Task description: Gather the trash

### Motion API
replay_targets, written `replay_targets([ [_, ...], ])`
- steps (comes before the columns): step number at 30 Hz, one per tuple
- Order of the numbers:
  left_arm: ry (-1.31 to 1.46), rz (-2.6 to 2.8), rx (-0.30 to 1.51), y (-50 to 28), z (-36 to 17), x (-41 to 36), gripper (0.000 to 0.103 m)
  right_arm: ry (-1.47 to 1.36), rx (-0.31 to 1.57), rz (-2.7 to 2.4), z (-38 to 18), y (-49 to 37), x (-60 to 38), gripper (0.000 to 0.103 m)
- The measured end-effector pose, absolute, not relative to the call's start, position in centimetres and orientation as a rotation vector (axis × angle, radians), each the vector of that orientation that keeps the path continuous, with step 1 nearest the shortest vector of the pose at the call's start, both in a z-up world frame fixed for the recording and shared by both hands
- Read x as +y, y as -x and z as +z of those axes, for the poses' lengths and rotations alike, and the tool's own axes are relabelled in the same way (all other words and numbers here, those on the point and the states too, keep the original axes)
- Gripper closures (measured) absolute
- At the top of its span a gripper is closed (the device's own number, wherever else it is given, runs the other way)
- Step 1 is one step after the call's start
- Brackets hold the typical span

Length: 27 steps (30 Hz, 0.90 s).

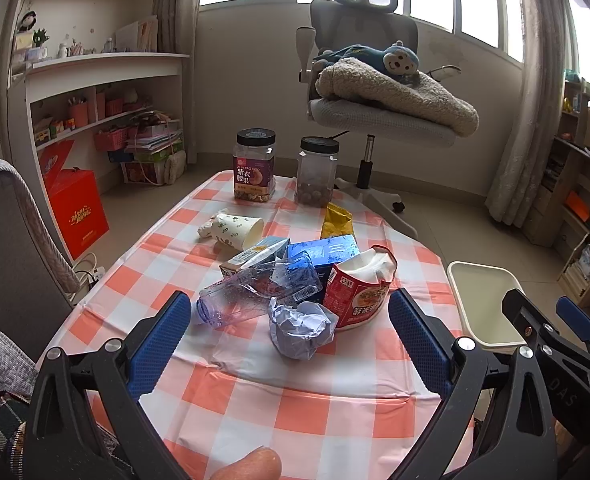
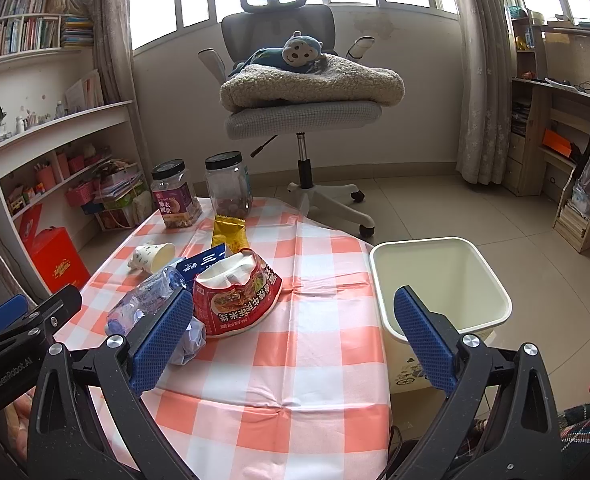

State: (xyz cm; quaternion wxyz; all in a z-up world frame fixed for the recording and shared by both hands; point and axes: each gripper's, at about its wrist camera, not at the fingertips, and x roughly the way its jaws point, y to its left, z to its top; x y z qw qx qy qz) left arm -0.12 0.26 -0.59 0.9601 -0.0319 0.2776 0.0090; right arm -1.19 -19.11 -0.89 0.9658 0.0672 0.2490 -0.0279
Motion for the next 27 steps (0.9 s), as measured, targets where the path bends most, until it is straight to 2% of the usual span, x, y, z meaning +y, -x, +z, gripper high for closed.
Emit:
replay_targets([
  [10,0.117,0.028,0.631,-1.6,-1.4,1.6,0.007,-0.138,0.545,-0.026,-0.7,0.1,-17.9,0.007],
  [19,0.260,0.090,0.732,-7.8,1.2,7.2,0.007,-0.158,0.764,0.034,0.8,-7.4,-18.8,0.007],
  [22,0.321,0.076,0.873,-11.5,0.0,8.5,0.007,-0.160,0.853,0.060,0.3,-10.5,-19.0,0.007],
  [25,0.322,0.049,1.111,-14.8,-3.9,8.4,0.007,-0.167,0.917,0.072,-0.5,-13.2,-19.4,0.007],
  [27,0.445,0.022,1.213,-15.8,-6.5,9.1,0.007,-0.169,0.933,0.070,-1.0,-14.5,-19.6,0.007],
])
